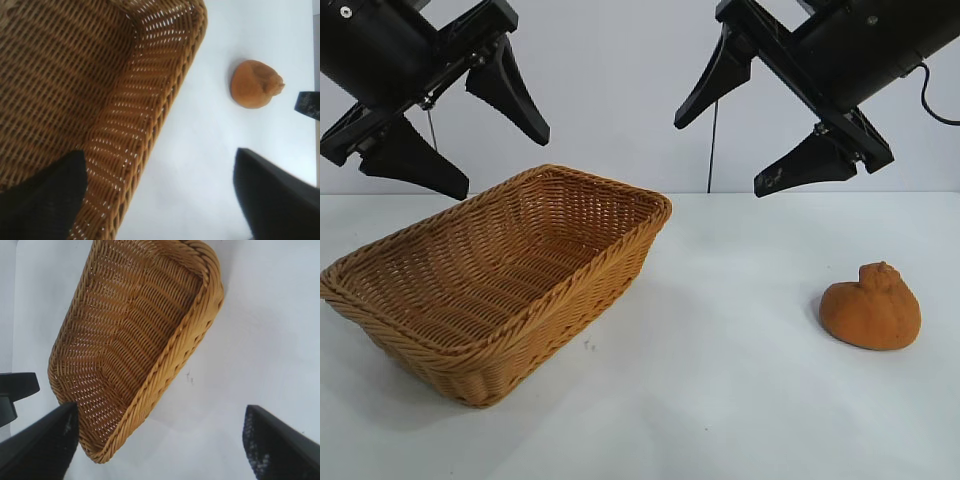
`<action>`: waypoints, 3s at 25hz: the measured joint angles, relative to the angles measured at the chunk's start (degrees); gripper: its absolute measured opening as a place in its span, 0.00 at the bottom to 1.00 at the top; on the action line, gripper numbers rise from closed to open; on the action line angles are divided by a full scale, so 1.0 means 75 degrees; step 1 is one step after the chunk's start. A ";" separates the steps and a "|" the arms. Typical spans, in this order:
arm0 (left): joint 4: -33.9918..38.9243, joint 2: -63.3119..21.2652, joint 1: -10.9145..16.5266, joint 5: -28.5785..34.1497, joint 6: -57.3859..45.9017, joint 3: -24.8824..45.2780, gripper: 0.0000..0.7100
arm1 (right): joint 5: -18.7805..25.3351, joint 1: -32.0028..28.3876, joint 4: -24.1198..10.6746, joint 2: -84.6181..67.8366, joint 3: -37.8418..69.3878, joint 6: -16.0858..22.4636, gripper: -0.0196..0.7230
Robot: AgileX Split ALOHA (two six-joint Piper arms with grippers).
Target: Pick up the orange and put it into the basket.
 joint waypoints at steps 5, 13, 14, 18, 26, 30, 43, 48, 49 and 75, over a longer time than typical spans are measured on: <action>0.0000 0.0000 0.0000 0.0000 0.0000 0.0000 0.81 | 0.0000 0.0000 0.0000 0.0000 0.0000 0.0000 0.85; 0.0000 0.0000 0.0000 0.0000 0.0000 0.0000 0.81 | 0.0000 0.0000 0.0000 0.0000 0.0000 0.0000 0.85; 0.0000 0.0000 0.0000 0.0000 0.0000 0.0000 0.81 | 0.0000 0.0000 0.0000 0.0000 0.0000 0.0000 0.85; 0.0000 0.0000 0.0000 0.0000 0.0000 0.0000 0.81 | 0.0000 0.0000 0.0000 0.0000 0.0000 0.0000 0.85; 0.0000 0.0000 0.0000 -0.0203 0.0000 0.0000 0.81 | -0.0002 0.0000 0.0000 0.0000 0.0000 0.0000 0.85; 0.0000 0.0000 0.0000 -0.0226 0.0000 0.0000 0.81 | -0.0002 0.0000 0.0000 0.0000 0.0000 0.0000 0.85; 0.0090 -0.0218 0.0717 0.0002 0.0000 0.0000 0.81 | -0.0099 0.0000 0.0000 0.0000 0.0000 0.0000 0.85; 0.0468 -0.0700 0.1582 0.0710 -0.0490 0.0000 0.81 | -0.0173 0.0000 0.0000 0.0000 0.0000 0.0000 0.85; 0.0682 -0.0776 0.1610 0.0871 -0.0758 0.0000 0.81 | -0.0180 0.0000 0.0000 0.0000 0.0000 0.0000 0.85; 0.4844 -0.1186 -0.0192 0.0451 -0.9133 0.1655 0.81 | -0.0180 0.0000 0.0017 0.0000 0.0000 0.0000 0.85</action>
